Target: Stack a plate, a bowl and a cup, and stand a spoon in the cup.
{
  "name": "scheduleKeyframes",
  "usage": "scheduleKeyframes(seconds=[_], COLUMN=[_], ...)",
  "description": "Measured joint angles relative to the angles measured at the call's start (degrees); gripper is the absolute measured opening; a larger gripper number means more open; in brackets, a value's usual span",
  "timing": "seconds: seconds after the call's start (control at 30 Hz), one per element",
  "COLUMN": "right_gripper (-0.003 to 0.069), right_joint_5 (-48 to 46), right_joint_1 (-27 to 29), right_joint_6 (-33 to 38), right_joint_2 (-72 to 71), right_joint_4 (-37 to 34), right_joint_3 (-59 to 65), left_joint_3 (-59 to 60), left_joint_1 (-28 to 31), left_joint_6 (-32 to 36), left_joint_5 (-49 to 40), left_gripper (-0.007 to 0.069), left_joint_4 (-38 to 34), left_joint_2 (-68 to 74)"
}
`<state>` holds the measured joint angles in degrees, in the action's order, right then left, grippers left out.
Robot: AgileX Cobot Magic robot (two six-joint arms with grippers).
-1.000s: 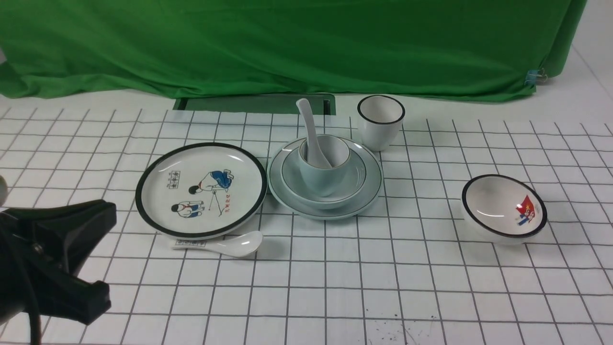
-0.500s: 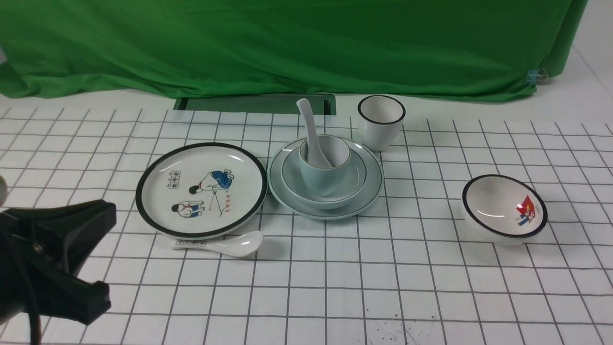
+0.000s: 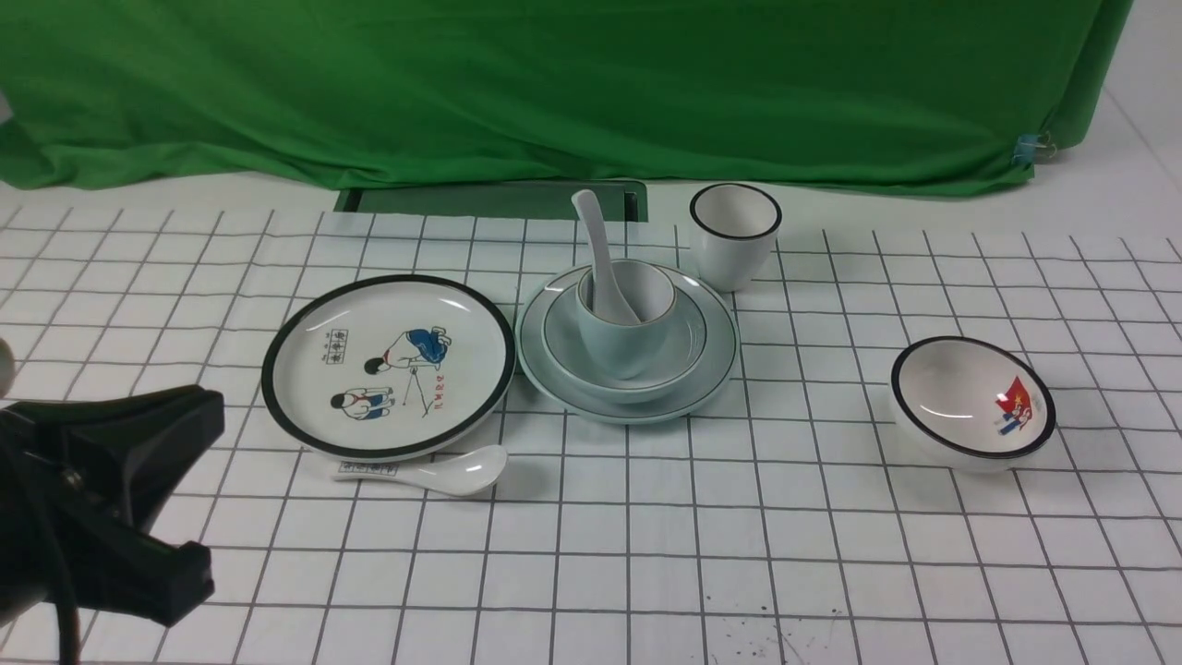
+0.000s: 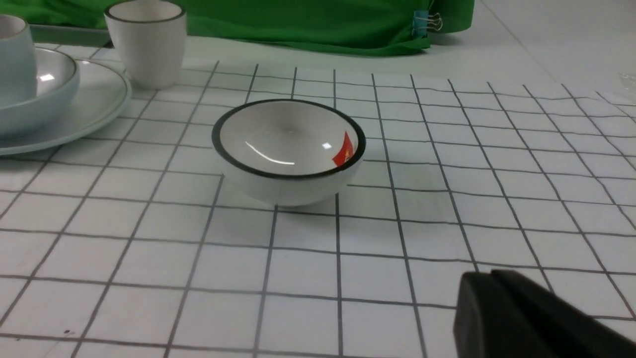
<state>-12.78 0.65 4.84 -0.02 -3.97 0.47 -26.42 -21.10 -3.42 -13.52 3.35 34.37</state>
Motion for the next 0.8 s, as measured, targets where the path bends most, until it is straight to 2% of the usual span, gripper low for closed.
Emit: scheduleKeyframes(seconds=[0.2, 0.37, 0.57, 0.63, 0.7, 0.8], right_gripper=[0.0057, 0.0068, 0.008, 0.0083, 0.009, 0.0092], right_joint_5=[0.0, 0.0, 0.0, 0.0, -0.06, -0.06], right_joint_1=[0.0, 0.0, 0.0, 0.0, 0.0, 0.0], right_joint_6=[-0.16, -0.34, -0.34, -0.34, -0.34, -0.34], right_joint_2=[0.0, 0.0, 0.0, 0.0, 0.0, 0.0], right_joint_4=[0.0, 0.05, 0.05, 0.05, 0.05, 0.05], right_joint_3=[0.0, 0.0, 0.0, 0.0, 0.0, 0.0], left_joint_3=[0.56, 9.99, 24.9, 26.24, 26.45, 26.5], left_joint_1=[0.0, 0.88, 7.81, 10.08, 13.17, 14.44], left_joint_6=[0.0, 0.11, 0.36, 0.36, 0.36, 0.38], left_joint_5=[0.88, 14.07, 26.7, 25.5, 18.36, 6.98], left_gripper=[-0.0029, -0.0029, -0.0029, -0.0029, -0.0029, -0.0029], left_joint_4=[0.0, -0.02, -0.26, -0.62, -1.51, -2.88], left_joint_2=[-0.24, -7.25, -21.44, -24.62, -29.18, -33.68])
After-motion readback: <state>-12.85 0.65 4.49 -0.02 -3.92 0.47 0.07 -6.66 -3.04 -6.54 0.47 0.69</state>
